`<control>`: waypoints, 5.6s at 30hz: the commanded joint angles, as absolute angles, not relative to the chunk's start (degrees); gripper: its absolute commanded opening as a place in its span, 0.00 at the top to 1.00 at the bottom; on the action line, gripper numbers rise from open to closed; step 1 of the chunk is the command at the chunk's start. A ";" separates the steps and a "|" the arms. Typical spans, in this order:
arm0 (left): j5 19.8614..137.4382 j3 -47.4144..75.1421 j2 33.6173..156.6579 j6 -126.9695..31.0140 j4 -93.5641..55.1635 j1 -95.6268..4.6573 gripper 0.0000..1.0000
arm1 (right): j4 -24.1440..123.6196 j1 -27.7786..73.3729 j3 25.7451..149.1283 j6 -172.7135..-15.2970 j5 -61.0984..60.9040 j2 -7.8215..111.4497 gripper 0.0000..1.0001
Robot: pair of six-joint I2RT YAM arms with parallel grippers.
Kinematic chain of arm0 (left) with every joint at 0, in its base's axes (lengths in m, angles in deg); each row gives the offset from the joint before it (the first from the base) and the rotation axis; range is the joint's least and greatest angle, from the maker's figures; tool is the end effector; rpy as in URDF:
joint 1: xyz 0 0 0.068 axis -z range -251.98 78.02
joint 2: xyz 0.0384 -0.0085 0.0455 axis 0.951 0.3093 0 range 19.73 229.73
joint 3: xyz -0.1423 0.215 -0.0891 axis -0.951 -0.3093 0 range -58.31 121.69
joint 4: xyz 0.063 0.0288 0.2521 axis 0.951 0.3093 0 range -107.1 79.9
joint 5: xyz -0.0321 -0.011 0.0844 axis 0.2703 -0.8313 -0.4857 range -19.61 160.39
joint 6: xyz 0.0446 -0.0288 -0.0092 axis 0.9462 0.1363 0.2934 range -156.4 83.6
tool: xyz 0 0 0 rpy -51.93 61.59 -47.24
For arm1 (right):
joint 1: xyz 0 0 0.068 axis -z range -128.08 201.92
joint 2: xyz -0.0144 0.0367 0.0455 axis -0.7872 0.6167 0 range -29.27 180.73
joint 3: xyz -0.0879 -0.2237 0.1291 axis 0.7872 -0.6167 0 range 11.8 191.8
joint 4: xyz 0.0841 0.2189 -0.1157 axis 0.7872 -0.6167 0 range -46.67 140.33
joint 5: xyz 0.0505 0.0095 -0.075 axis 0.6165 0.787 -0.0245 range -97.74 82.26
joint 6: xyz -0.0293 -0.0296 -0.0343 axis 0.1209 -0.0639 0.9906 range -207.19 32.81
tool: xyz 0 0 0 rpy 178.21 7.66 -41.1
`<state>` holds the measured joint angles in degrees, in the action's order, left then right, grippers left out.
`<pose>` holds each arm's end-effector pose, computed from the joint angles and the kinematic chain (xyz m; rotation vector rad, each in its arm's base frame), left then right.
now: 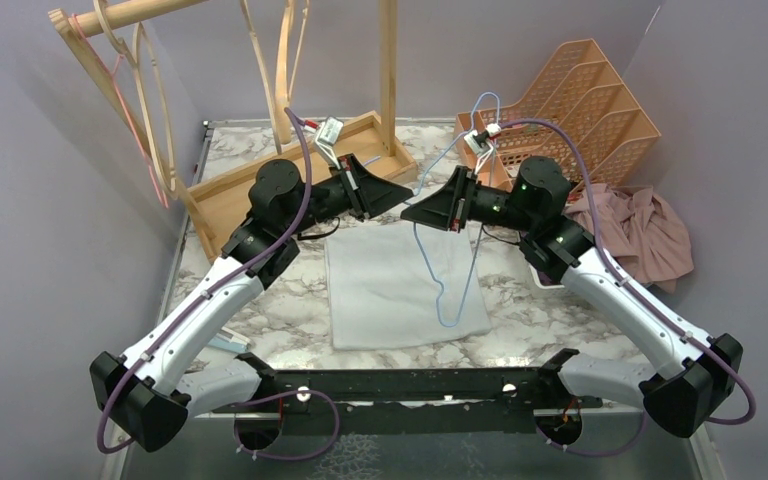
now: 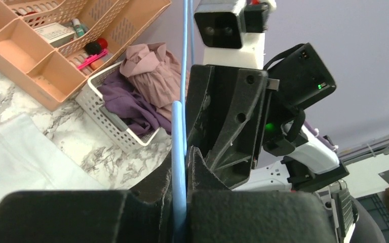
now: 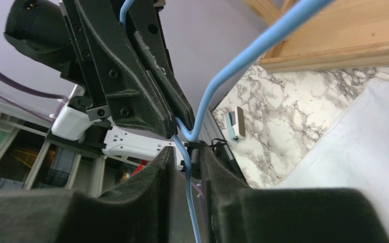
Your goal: Place the skirt on the hanger
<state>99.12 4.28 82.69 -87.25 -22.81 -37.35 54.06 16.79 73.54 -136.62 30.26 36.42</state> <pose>0.1960 -0.1563 0.4169 0.2253 1.6893 -1.5312 0.2016 0.1688 0.3967 -0.3765 1.8057 1.6137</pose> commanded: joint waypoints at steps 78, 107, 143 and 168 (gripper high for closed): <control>64.04 -13.59 119.40 -98.18 -38.27 -21.64 1.00 | 5.45 27.31 74.56 -121.21 -14.54 62.57 0.99; 73.42 -12.99 105.97 -79.39 -11.83 -29.30 1.00 | 1.93 27.32 77.96 -112.78 -20.29 63.62 0.99; 71.58 0.34 100.66 -75.73 5.29 -34.17 1.00 | 12.56 27.24 70.24 -107.03 -7.95 47.72 0.38; 68.85 10.27 99.93 -87.85 9.18 -32.87 1.00 | 16.61 16.20 64.87 -115.59 -5.40 29.53 0.36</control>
<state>72.56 8.87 100.59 -85.43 9.49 -33.70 14.56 16.68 67.61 -114.24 -7.95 29.67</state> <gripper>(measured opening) 0.047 0.637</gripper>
